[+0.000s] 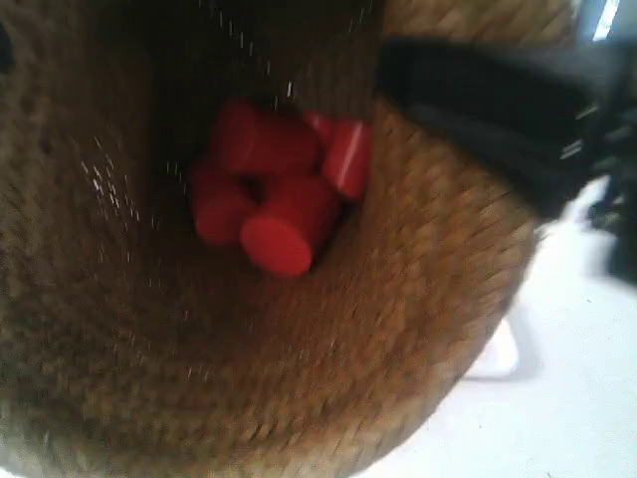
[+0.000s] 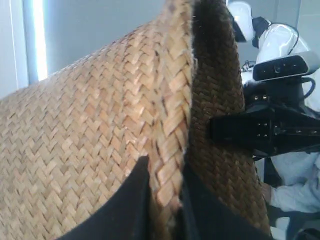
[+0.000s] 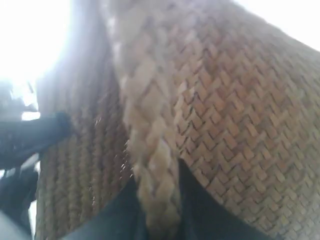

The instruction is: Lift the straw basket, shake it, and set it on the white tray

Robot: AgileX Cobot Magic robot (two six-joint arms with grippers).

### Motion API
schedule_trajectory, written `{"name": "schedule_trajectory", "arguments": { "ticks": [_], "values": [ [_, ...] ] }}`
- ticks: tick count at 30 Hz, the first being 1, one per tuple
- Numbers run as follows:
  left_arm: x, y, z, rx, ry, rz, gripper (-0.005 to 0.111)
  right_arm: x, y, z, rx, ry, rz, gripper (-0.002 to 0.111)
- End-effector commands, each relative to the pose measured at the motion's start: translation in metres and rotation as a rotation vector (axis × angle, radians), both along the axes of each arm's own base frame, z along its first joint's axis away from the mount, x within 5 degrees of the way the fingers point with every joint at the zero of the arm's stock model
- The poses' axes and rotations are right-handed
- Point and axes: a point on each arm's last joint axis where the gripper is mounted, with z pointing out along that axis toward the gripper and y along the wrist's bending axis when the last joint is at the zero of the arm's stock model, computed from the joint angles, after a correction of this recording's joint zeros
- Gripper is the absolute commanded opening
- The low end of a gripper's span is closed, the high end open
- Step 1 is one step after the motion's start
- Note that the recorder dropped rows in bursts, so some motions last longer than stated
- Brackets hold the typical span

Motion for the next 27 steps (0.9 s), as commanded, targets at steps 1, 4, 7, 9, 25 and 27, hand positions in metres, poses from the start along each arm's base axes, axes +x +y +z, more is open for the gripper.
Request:
{"name": "schedule_trajectory", "arguments": {
  "ticks": [1,4,7,9,25,27],
  "values": [
    [0.042,0.006,-0.052,0.046,0.188,0.164,0.0,0.041,0.023,-0.061,-0.14,0.071,-0.161,0.0],
    [0.037,-0.005,-0.049,0.059,0.161,-0.03,0.0,0.048,0.036,-0.069,-0.157,0.122,-0.137,0.0],
    [0.04,-0.002,-0.049,0.06,0.166,0.03,0.0,0.043,0.028,-0.059,-0.147,0.079,-0.144,0.0],
    [0.04,-0.003,-0.049,0.058,0.166,0.026,0.0,0.043,0.028,-0.06,-0.159,0.074,-0.139,0.0],
    [-0.008,0.0,0.003,0.029,-0.005,0.009,0.0,-0.003,0.001,0.016,-0.027,-0.129,-0.009,0.0],
    [0.008,0.006,-0.008,0.047,0.023,0.139,0.0,0.01,0.007,-0.001,-0.112,-0.164,-0.073,0.0]
  ]
}}
